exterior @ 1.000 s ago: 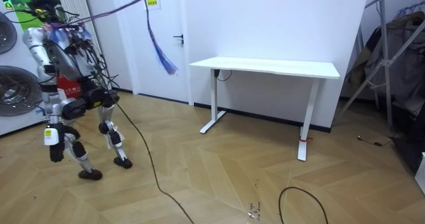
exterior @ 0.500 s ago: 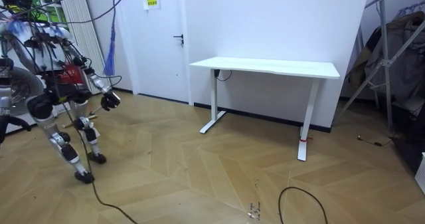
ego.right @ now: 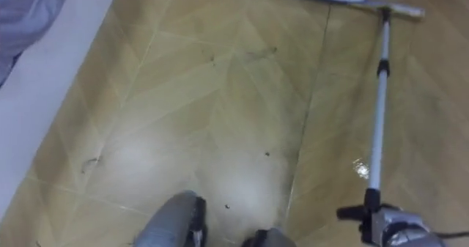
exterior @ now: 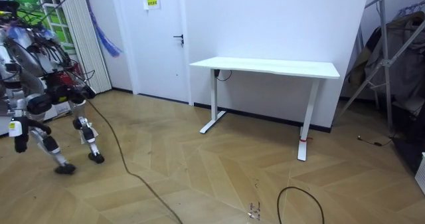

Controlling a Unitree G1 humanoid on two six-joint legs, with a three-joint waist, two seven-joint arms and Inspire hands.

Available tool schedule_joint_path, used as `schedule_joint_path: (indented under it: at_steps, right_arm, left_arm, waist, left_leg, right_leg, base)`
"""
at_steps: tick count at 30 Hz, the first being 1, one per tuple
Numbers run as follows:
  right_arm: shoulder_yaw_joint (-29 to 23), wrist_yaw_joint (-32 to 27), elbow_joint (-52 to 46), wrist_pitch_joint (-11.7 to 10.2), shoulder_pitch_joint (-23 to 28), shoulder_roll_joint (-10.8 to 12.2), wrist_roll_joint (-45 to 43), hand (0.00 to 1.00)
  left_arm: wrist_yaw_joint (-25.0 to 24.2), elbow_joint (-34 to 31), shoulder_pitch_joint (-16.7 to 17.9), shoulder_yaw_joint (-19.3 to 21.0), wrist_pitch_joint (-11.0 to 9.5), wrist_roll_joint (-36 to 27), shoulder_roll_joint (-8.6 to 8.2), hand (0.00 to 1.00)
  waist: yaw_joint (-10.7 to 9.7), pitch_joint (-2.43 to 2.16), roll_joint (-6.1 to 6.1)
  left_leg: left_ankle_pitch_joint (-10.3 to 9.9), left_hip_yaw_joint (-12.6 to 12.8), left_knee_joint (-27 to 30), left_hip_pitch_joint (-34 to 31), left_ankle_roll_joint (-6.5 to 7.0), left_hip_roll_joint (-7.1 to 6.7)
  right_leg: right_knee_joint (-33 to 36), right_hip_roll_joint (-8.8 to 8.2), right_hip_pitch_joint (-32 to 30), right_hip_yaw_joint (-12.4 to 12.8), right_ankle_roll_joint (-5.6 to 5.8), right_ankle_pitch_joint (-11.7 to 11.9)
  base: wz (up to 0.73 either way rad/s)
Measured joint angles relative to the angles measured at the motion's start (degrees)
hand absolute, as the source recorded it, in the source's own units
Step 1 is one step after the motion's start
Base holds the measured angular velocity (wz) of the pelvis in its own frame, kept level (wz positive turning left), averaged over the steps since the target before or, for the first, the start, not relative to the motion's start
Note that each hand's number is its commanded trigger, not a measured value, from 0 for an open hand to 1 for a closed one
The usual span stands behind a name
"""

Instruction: Mop floor

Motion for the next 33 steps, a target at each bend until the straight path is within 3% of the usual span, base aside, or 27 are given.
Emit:
schedule_joint_path:
  at_steps: [1, 3, 4, 6, 7, 8, 9, 11, 13, 14, 16, 18, 21, 24, 29, 33]
  right_arm:
    - [-0.1, 0.0, 0.1, -0.5, 1.0, 0.0, 0.3, 1.00]
    - [0.0, 0.4, 0.5, -1.8, 4.6, 0.1, 2.0, 1.00]
    - [0.1, 0.4, 0.6, -2.1, 5.5, 0.0, 2.5, 1.00]
    - [0.0, 0.4, 1.4, -3.7, 9.9, 0.1, 3.1, 1.00]
    - [0.0, 0.1, 1.5, -3.9, 11.1, 0.1, 3.1, 1.00]
    - [-0.1, -0.6, 1.6, -3.9, 13.3, 0.2, 2.8, 1.00]
    - [-0.1, -1.7, 1.4, -4.0, 14.5, 0.3, 1.5, 1.00]
    - [-0.8, -3.2, 1.2, -4.0, 14.8, 1.4, -0.7, 1.00]
    - [-1.3, -4.1, 1.2, -3.9, 15.8, 3.4, -1.8, 1.00]
    - [-1.5, -4.2, 1.3, -3.8, 16.5, 4.5, -1.9, 1.00]
    - [-2.5, -4.0, 1.4, -3.7, 18.2, 5.0, -2.8, 1.00]
    - [-2.7, -3.5, 1.4, -3.6, 19.1, 6.5, -3.8, 1.00]
    - [-3.3, -2.4, 0.7, -2.9, 20.8, 8.0, -4.5, 1.00]
    - [-3.7, -1.3, -0.9, -2.0, 23.0, 9.0, -5.8, 1.00]
    - [-4.2, 0.3, -1.0, -1.9, 25.4, 9.3, -9.5, 1.00]
    - [-4.4, 0.9, -0.7, -1.1, 25.8, 9.9, -12.0, 1.00]
  left_arm:
    - [-0.4, 0.1, -0.7, 0.0, -0.1, 0.0, 0.17, 0.00]
    - [-0.9, 0.7, -2.9, 0.0, -1.3, 0.0, 0.61, 0.00]
    - [-0.9, 0.7, -3.3, 0.0, -1.6, 0.0, 0.57, 0.00]
    - [-0.9, 0.3, -4.1, 0.1, -2.5, 1.8, 0.56, 0.00]
    - [-0.9, 0.4, -4.2, 0.2, -2.7, 2.5, 0.52, 0.00]
    - [-0.9, 0.6, -4.3, 0.5, -2.8, 3.8, 0.32, 0.00]
    - [-0.8, 0.8, -4.3, 1.3, -2.8, 4.7, -0.21, 0.00]
    - [-0.9, 1.2, -4.5, 1.7, -2.7, 5.8, -0.48, 0.00]
    - [-0.8, 1.6, -4.3, 2.5, -2.5, 6.5, -0.55, 0.00]
    - [-0.8, 2.2, -4.0, 3.0, -2.5, 6.7, -0.68, 0.00]
    - [-1.0, 3.4, -3.7, 3.5, -1.9, 6.9, -2.38, 0.00]
    - [-1.4, 4.6, -3.2, 3.6, -1.9, 6.8, -2.55, 0.00]
    - [-1.5, 5.8, -3.0, 5.1, -1.5, 7.2, -2.64, 0.00]
    - [-1.5, 5.8, -3.0, 6.0, -1.5, 9.1, -2.69, 0.00]
    - [-1.8, 5.9, -2.6, 6.2, -1.3, 16.1, -2.93, 0.00]
    - [-1.9, 6.8, -1.6, 6.2, 0.3, 19.9, -2.96, 0.00]
  waist:
    - [-0.3, 0.05, 0.16]
    - [-0.9, -0.06, 0.54]
    - [-1.0, -0.41, 1.11]
    - [-2.4, -1.34, 2.72]
    - [-2.7, -1.49, 2.97]
    - [-2.8, -1.73, 3.50]
    - [-2.8, -2.11, 4.50]
    - [-3.6, -2.16, 4.95]
    - [-4.8, -2.34, 4.58]
    - [-4.8, -2.20, 3.81]
    - [-5.3, -2.48, 4.75]
    - [-5.5, -2.25, 4.22]
    - [-5.9, -2.11, 2.78]
    - [-6.0, -2.21, 2.30]
    - [-6.4, -2.14, 1.33]
    - [-7.4, -1.62, 0.59]
  left_leg:
    - [-0.4, 0.5, -0.1, 0.5, 0.69, -0.49]
    - [-2.1, 1.6, -1.1, 3.4, 3.20, -3.64]
    - [-2.6, 1.7, -1.1, 3.8, 3.73, -4.18]
    - [-4.1, 1.6, -1.0, 6.6, 5.85, -6.60]
    - [-4.7, 1.5, -1.1, 7.6, 6.17, -7.21]
    - [-5.9, 1.2, -1.1, 9.3, 6.77, -7.93]
    - [-7.0, 0.4, -1.2, 10.7, 6.91, -7.85]
    - [-7.1, 0.0, -3.4, 13.2, 6.82, -7.57]
    - [-6.6, -0.7, -6.9, 17.1, 6.60, -7.60]
    - [-6.4, -0.7, -9.3, 20.2, 6.28, -7.72]
    - [-6.1, -2.3, -12.8, 24.6, 5.46, -6.78]
    - [-4.9, -2.3, -19.5, 31.2, 4.36, -5.66]
    - [-3.4, -2.1, -26.9, 38.8, 3.46, -4.89]
    - [-2.9, -2.1, -31.0, 43.8, 2.60, -3.72]
    - [-2.6, -2.0, -33.4, 49.7, 2.10, -3.12]
    - [-2.6, -2.0, -35.4, 54.2, 2.09, -2.88]
  right_leg:
    - [-0.3, -0.47, 0.6, 0.1, 0.85, -0.3]
    - [0.2, -2.66, 2.9, 1.5, 3.08, -0.6]
    - [0.9, -2.89, 3.1, 2.0, 3.50, -0.3]
    - [5.2, -3.95, 3.3, 5.2, 5.13, 2.8]
    - [6.6, -4.06, 3.3, 6.2, 5.40, 3.9]
    - [9.9, -3.83, 3.0, 8.2, 5.54, 6.6]
    - [11.2, -2.36, 2.0, 10.0, 5.56, 8.1]
    - [8.7, -0.67, -0.7, 10.5, 5.55, 8.0]
    - [-1.6, 1.04, -0.4, 10.0, 4.81, 8.7]
    - [-11.0, 1.68, 1.4, 9.4, 3.48, 12.4]
    - [-17.0, 3.37, 6.7, 7.5, 2.94, 14.0]
    - [-23.9, 4.76, 13.4, 7.3, 2.24, 15.9]
    - [-29.8, 5.83, 20.2, 7.5, 1.59, 17.0]
    - [-35.1, 7.16, 26.0, 7.1, 0.89, 18.2]
    - [-38.7, 8.13, 32.0, 6.8, 0.67, 18.5]
    - [-41.1, 8.14, 36.6, 6.4, 0.65, 18.5]
  base:
    - [0.31]
    - [0.23]
    - [0.30]
    - [0.44]
    - [0.36]
    - [0.12]
    - [0.00]
    - [0.02]
    - [0.17]
    - [0.11]
    - [0.01]
    - [-0.19]
    - [-0.11]
    - [-0.02]
    - [-0.05]
    - [-0.04]
